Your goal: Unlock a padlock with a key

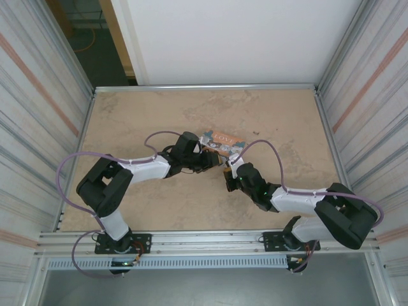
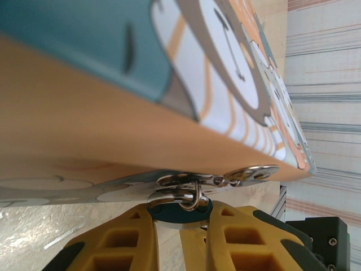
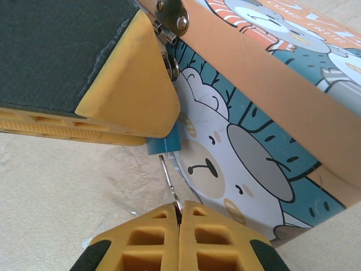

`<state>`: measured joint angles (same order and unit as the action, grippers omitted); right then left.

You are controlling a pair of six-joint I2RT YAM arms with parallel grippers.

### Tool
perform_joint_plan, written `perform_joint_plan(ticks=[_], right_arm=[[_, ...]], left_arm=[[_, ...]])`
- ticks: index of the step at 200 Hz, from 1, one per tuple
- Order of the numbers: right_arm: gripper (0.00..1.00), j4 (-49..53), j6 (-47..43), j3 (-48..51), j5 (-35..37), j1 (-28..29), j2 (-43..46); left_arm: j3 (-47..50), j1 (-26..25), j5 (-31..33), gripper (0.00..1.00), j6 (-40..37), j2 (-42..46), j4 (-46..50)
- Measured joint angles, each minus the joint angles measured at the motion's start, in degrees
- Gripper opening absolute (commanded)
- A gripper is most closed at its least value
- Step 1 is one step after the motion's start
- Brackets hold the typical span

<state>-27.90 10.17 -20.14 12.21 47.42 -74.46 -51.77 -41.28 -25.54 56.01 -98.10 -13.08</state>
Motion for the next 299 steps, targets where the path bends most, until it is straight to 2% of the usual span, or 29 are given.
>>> perform_joint_plan(ticks=[161,299], right_arm=[[0.0,-0.87,-0.15,0.0,2.62,1.01,-0.33],[0.0,-7.56,-1.95,0.72,5.38,1.95,-2.58]], left_arm=[[0.04,0.0,0.02,0.11,0.46,0.09,-0.07],[0.04,-0.15,0.9,0.11,1.97,0.94,-0.42]])
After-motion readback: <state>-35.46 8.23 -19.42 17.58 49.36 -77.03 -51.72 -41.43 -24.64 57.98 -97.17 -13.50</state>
